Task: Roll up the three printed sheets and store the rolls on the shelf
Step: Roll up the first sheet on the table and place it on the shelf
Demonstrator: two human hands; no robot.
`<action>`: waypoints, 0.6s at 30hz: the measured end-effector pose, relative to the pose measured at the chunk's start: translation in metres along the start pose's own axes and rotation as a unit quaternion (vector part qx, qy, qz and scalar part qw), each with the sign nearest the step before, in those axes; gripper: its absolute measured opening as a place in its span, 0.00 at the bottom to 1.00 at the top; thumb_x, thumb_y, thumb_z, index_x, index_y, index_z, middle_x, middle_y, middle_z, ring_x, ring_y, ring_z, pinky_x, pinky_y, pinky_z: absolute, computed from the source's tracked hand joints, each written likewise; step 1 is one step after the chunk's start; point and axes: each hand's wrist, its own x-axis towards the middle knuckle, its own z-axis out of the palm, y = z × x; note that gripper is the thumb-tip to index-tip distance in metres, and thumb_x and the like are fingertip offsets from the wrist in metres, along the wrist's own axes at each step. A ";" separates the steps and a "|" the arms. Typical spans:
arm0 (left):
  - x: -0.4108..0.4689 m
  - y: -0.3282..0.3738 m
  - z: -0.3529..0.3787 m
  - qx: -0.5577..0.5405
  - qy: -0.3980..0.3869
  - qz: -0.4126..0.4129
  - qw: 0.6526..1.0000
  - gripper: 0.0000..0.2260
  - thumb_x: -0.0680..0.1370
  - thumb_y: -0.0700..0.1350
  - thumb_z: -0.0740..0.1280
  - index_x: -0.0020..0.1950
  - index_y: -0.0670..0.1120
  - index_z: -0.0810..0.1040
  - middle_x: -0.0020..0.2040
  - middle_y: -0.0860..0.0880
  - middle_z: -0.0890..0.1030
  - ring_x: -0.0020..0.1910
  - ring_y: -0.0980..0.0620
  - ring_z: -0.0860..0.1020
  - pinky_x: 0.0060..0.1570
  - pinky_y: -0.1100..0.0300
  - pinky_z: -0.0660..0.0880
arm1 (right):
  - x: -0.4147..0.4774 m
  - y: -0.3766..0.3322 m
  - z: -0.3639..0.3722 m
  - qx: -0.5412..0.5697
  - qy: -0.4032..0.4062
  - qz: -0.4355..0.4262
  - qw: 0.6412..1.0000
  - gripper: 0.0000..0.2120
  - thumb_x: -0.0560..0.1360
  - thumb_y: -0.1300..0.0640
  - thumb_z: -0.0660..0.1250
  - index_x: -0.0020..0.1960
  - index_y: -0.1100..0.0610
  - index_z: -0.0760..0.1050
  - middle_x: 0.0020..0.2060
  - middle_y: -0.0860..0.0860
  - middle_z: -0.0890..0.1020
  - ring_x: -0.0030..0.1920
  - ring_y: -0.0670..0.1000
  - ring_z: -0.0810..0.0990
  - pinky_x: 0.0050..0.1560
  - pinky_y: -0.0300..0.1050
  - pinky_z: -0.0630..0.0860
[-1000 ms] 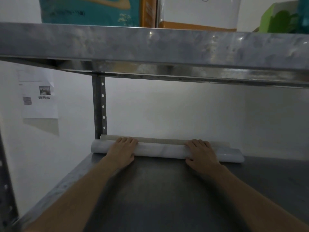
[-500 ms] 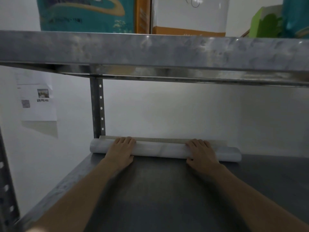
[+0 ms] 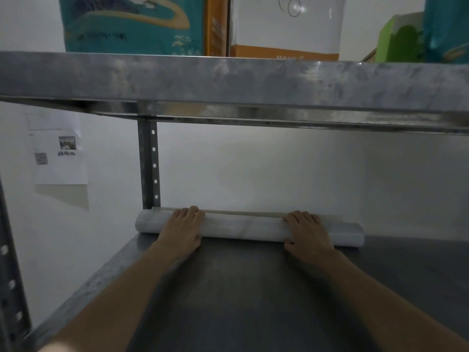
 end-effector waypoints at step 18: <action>-0.002 -0.003 -0.029 -0.019 -0.011 0.035 0.999 0.28 0.76 0.58 0.64 0.71 0.45 0.67 0.67 0.46 0.72 0.63 0.44 0.72 0.67 0.51 0.66 | -0.009 -0.028 -0.024 0.026 0.029 0.035 0.999 0.27 0.75 0.41 0.65 0.68 0.56 0.71 0.62 0.54 0.76 0.61 0.57 0.74 0.65 0.53 0.67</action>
